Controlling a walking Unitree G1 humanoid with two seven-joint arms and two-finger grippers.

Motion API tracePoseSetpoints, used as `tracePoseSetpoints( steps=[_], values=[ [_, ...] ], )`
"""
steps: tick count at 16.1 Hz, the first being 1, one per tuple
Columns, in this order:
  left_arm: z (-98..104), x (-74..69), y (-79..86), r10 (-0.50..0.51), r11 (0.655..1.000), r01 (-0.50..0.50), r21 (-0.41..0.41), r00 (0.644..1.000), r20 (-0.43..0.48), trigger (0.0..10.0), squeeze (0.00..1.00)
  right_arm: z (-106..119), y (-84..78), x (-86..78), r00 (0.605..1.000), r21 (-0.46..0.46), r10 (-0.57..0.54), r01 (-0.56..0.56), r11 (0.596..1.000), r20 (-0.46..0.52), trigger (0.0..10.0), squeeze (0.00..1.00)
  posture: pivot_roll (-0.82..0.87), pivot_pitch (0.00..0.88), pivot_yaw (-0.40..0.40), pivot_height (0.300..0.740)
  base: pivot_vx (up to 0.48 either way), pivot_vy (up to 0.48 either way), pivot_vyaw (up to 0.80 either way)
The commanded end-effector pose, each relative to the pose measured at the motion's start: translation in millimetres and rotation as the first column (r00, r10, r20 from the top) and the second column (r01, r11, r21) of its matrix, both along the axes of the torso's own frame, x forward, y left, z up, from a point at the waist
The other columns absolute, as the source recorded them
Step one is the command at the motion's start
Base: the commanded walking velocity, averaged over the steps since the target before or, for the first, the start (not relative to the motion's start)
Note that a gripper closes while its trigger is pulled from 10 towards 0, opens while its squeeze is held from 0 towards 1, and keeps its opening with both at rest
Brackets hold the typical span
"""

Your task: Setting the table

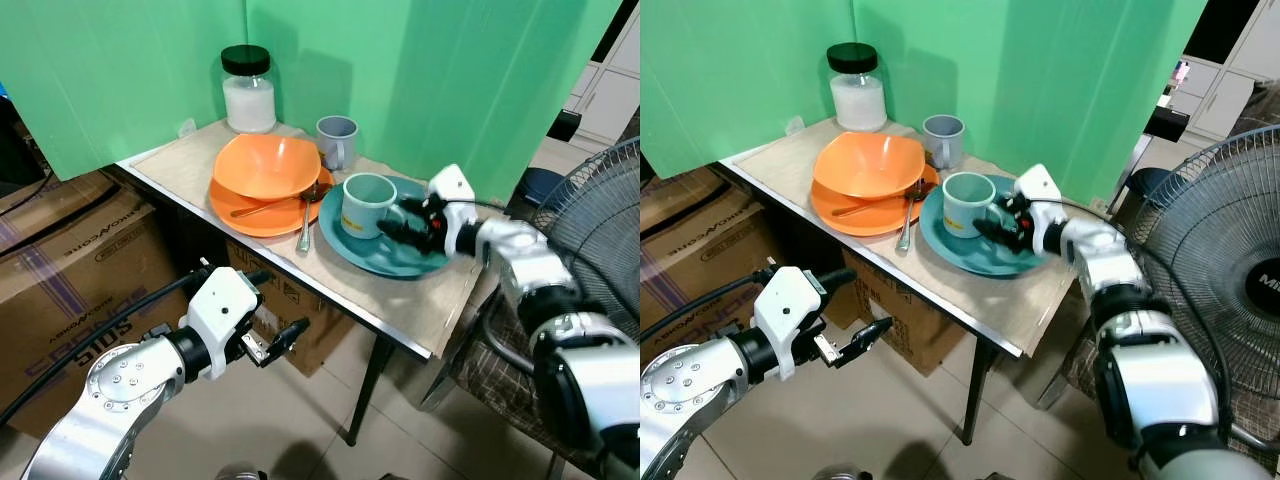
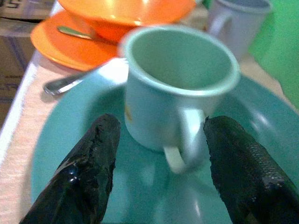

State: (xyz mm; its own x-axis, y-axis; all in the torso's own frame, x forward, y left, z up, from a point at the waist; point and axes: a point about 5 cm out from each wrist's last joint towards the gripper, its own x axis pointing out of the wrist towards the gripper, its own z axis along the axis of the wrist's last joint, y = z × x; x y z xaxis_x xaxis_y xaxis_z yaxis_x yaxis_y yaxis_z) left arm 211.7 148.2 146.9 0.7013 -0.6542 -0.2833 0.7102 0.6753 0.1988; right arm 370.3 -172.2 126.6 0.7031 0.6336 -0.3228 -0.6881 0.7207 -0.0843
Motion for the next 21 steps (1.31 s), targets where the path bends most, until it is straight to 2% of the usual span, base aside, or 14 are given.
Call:
tracePoseSetpoints(
  steps=[1,3,5,12,15,16,17,18,19,21],
  values=[
    [5.5,1.1,0.1,0.000,1.000,0.000,0.000,1.000,0.017,10.0,0.00,0.8,-2.9,0.4,0.998,0.013,-0.048,0.048,0.999,0.030,10.0,0.00,0.14,0.000,-0.011,0.740,0.000,0.000,0.00],
    [5.6,2.1,-1.2,-0.003,1.000,0.003,-0.003,1.000,0.017,10.0,0.00,-6.5,-4.7,-1.5,0.995,0.032,-0.102,0.101,0.994,0.023,10.0,0.00,0.14,0.000,-0.004,0.740,0.000,0.000,0.00],
    [5.7,3.7,-2.0,-0.010,1.000,0.010,-0.003,1.000,0.016,10.0,0.00,-16.1,1.3,-5.9,0.994,0.099,-0.112,0.113,0.989,-0.015,10.0,0.00,0.14,0.000,0.005,0.740,0.000,0.000,0.00],
    [4.5,6.5,-2.3,-0.015,1.000,0.015,-0.003,1.000,0.012,10.0,0.00,-27.0,21.0,-7.5,0.987,0.162,-0.162,0.162,0.973,-0.011,10.0,0.00,0.15,0.000,0.012,0.740,0.000,0.000,0.00],
    [0.0,5.1,-0.2,-0.005,1.000,0.005,-0.004,1.000,0.003,10.0,0.00,-25.7,27.2,-8.4,0.992,0.180,-0.123,0.122,0.976,-0.004,10.0,0.00,0.15,0.000,0.005,0.740,0.000,0.000,0.00],
    [-0.1,5.1,-0.6,-0.004,1.000,0.004,-0.005,1.000,0.002,10.0,0.00,-27.0,27.6,-9.5,0.994,0.173,-0.112,0.111,0.979,-0.005,9.3,0.00,0.15,0.000,0.005,0.740,0.000,0.000,0.00],
    [-0.1,5.1,-1.2,-0.004,1.000,0.004,-0.007,1.000,0.001,10.0,0.00,-28.7,28.2,-10.8,0.995,0.167,-0.104,0.103,0.980,-0.005,6.2,0.00,0.15,0.000,0.005,0.740,0.000,0.000,0.00],
    [-0.2,5.0,-1.9,-0.004,1.000,0.004,-0.013,1.000,-0.002,10.0,0.00,-29.5,28.4,-11.0,0.993,0.176,-0.116,0.116,0.978,-0.008,3.6,0.00,0.14,0.000,0.005,0.740,0.000,0.000,0.00],
    [-0.6,4.8,-2.4,-0.003,1.000,0.003,-0.021,1.000,-0.007,10.0,0.00,-29.6,28.8,-10.9,0.992,0.184,-0.123,0.123,0.975,-0.011,0.3,0.00,0.14,0.000,0.004,0.740,0.000,0.000,0.00],
    [-3.2,4.7,-3.4,0.011,0.997,-0.013,-0.072,1.000,-0.026,10.0,0.00,-30.8,32.5,-11.5,0.991,0.208,-0.132,0.133,0.969,-0.021,0.0,0.00,0.14,0.000,0.004,0.740,0.000,0.000,0.00]
  ],
)
